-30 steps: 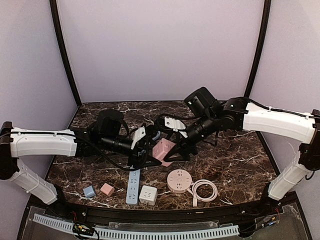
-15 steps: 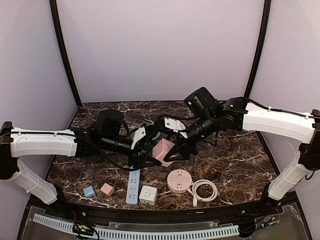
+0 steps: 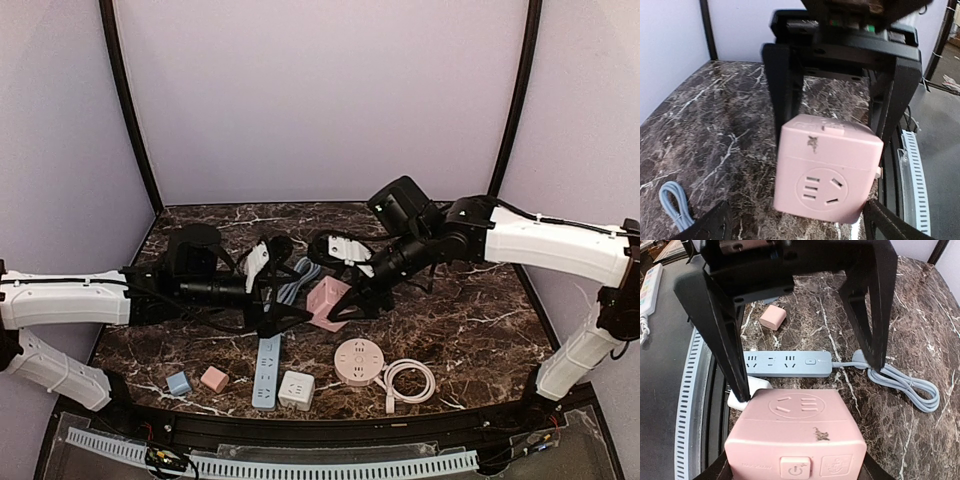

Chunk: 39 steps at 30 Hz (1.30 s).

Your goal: Insert the plug

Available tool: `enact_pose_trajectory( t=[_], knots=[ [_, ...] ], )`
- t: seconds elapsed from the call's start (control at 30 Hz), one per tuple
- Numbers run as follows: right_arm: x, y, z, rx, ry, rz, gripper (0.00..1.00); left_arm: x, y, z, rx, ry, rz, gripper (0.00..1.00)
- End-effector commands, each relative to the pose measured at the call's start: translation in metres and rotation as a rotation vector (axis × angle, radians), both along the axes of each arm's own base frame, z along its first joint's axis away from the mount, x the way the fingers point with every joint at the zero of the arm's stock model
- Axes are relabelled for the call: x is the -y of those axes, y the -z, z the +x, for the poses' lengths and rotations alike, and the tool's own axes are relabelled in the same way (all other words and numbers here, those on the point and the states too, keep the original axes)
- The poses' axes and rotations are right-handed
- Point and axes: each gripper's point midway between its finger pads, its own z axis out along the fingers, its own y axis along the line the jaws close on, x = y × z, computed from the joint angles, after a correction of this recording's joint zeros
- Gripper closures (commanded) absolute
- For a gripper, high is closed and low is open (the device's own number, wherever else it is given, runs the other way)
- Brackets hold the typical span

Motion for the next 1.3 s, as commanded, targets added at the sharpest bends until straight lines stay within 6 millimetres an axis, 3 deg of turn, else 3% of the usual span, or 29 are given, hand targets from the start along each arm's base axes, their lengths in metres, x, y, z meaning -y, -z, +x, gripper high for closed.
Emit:
enact_pose_trajectory(
  t=[0.0, 0.1, 0.2, 0.33, 0.47, 0.63, 0.9, 1.0, 1.13, 1.27],
  knots=[
    [0.008, -0.014, 0.011, 0.064, 0.093, 0.034, 1.0, -0.032, -0.016, 0.033, -0.053, -0.31, -0.041, 0.07],
    [0.02, -0.019, 0.024, 0.091, 0.176, 0.049, 1.0, -0.06, -0.017, 0.048, -0.089, -0.499, -0.003, 0.07],
    [0.032, -0.024, 0.036, 0.113, 0.247, 0.064, 1.0, -0.099, 0.007, 0.063, -0.181, -0.753, 0.124, 0.07],
    [0.044, -0.037, 0.041, 0.149, 0.295, 0.092, 1.0, -0.125, 0.038, 0.067, -0.296, -0.939, 0.326, 0.11],
    [0.049, -0.044, 0.046, 0.177, 0.333, 0.103, 1.0, -0.118, 0.056, 0.066, -0.363, -0.942, 0.39, 0.14],
    [0.052, -0.034, 0.051, 0.183, 0.365, 0.089, 1.0, -0.115, 0.076, 0.064, -0.425, -0.956, 0.509, 0.16],
    [0.046, -0.023, 0.06, 0.193, 0.372, 0.065, 1.0, -0.089, 0.13, 0.047, -0.619, -0.859, 0.705, 0.18],
    [0.044, -0.02, 0.063, 0.2, 0.369, 0.053, 1.0, -0.092, 0.15, 0.044, -0.649, -0.869, 0.806, 0.12],
    [0.047, -0.014, 0.063, 0.211, 0.368, 0.041, 1.0, -0.093, 0.164, 0.043, -0.666, -0.873, 0.867, 0.12],
    [0.046, -0.013, 0.063, 0.21, 0.365, 0.044, 1.0, -0.09, 0.168, 0.057, -0.639, -0.906, 0.872, 0.12]
  ],
)
